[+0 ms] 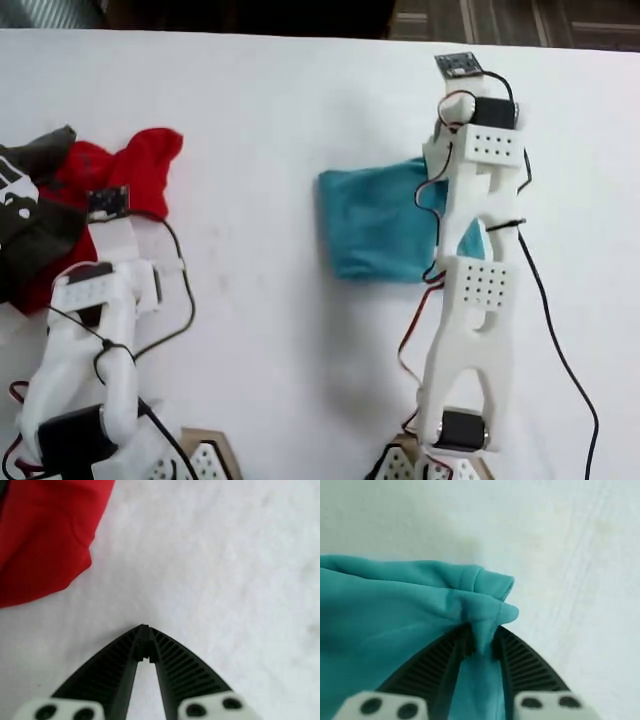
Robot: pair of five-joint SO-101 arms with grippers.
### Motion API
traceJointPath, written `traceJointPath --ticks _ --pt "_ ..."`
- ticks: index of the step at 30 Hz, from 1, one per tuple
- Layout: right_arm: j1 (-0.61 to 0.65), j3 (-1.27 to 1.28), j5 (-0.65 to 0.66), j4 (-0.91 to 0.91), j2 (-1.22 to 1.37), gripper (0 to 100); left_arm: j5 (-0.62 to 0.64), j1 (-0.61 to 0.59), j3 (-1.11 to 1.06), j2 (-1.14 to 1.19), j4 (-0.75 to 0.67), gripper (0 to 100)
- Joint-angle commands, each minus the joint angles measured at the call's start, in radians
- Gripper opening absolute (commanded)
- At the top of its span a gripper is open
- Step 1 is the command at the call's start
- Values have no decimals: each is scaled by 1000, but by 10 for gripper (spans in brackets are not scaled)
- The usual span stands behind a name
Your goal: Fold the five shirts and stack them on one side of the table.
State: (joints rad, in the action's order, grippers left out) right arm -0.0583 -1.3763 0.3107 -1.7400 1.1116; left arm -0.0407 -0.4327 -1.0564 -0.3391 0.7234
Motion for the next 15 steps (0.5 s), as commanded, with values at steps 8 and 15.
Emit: traceJointPath --ticks 8,15 --pt "-7 -137 9 15 -44 151 11 -6 38 -3 -15 26" --pt "-51 -126 9 122 74 149 11 -6 36 -3 -15 26"
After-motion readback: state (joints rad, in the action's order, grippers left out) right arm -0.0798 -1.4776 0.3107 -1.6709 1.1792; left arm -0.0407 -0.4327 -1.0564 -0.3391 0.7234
